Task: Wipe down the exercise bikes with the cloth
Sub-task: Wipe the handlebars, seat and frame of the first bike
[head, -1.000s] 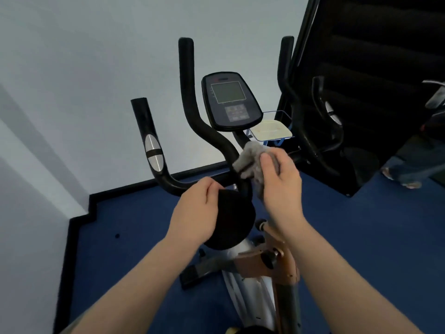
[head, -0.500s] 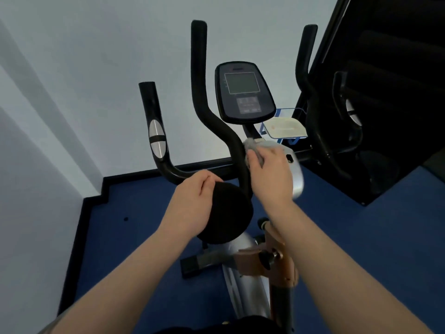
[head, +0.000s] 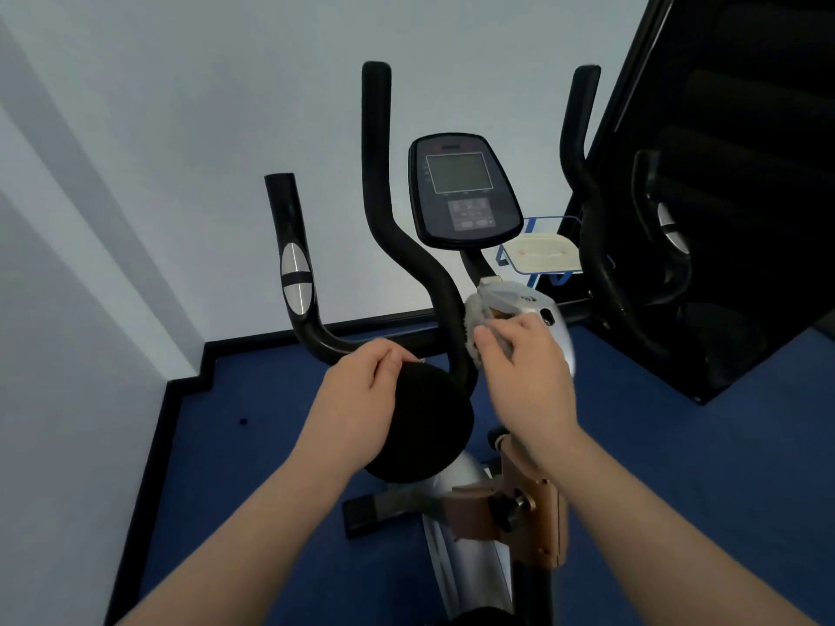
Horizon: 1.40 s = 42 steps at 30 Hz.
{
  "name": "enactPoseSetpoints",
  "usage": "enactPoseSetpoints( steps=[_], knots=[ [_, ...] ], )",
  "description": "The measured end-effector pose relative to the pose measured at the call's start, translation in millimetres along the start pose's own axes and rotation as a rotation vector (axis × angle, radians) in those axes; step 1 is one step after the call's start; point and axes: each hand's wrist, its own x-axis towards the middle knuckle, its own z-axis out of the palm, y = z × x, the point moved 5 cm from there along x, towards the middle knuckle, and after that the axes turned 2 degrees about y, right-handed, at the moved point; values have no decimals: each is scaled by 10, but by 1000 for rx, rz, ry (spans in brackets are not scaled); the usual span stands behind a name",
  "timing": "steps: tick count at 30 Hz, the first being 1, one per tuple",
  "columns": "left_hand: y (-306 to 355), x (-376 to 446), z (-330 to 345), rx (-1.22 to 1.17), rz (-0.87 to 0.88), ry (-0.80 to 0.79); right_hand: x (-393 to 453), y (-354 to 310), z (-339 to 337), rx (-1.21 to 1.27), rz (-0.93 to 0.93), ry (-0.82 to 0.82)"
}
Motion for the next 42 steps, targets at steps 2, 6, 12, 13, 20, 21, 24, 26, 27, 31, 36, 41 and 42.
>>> enactPoseSetpoints(
  steps=[2,6,12,13,20,21,24,26,27,31,36,41,42],
  knots=[
    [19,17,-6,-3,11,8,216,-53,20,-93,10,-11],
    [16,-1,-3,-21,6,7,84,-99,117,2,14,65],
    [16,-1,-6,-7,-3,2,152,-83,92,-46,-6,67],
    [18,-2,-7,-5,2,6,192,-124,124,-15,17,83],
    [-5,-9,-2,-3,5,10,-110,35,50,-9,-42,117],
    [0,-4,-2,1,9,12,7,4,71,-19,-31,117],
    [13,-12,-11,-2,22,20,107,-104,178,73,7,177],
    [16,-21,-11,-6,19,14,-83,-49,213,199,18,220],
    [11,-21,-10,-9,16,12,-179,1,211,242,17,204],
    [-1,-3,-3,-16,13,1,-66,5,27,227,-47,269],
    [-14,-8,-8,-19,22,10,192,-319,248,17,-63,166],
    [-18,3,-1,-8,29,4,22,-67,138,36,-96,91],
    [-14,6,-3,-9,30,5,82,-50,120,74,-76,43]
  ],
)
